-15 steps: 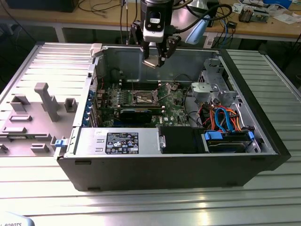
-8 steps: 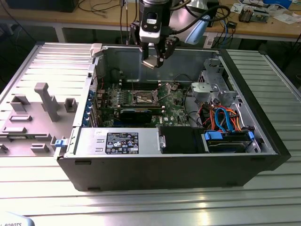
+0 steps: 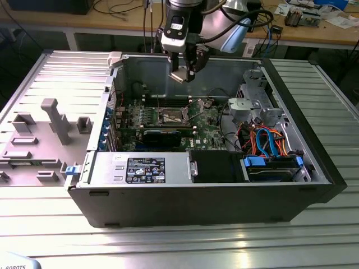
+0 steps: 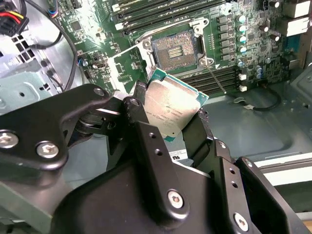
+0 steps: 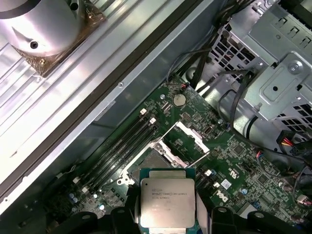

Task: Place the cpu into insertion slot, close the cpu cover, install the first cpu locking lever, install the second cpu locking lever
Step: 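Place the cpu into insertion slot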

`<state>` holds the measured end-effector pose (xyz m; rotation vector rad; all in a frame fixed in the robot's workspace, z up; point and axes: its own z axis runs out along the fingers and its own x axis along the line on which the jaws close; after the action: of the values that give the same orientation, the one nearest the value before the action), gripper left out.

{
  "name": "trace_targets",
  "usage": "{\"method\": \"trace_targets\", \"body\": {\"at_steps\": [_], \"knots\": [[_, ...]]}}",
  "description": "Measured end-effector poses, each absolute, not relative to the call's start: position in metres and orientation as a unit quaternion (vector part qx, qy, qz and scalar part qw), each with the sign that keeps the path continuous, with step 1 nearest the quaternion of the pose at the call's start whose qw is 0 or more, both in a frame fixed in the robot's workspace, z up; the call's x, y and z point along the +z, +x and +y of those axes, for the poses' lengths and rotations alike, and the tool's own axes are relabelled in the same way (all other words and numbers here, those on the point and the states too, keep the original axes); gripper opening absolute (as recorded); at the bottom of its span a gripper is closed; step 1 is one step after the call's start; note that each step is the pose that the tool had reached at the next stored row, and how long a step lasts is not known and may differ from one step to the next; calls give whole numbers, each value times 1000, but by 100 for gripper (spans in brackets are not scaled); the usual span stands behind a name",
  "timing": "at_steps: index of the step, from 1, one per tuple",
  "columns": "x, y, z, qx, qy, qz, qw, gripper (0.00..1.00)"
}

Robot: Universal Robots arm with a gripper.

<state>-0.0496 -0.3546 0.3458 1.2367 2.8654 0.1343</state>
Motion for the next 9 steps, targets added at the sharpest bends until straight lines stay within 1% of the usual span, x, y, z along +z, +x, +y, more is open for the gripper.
{"method": "trace_targets", "body": {"at_steps": [9], "knots": [[342, -50, -355, 42, 445, 895, 11, 54]]}}
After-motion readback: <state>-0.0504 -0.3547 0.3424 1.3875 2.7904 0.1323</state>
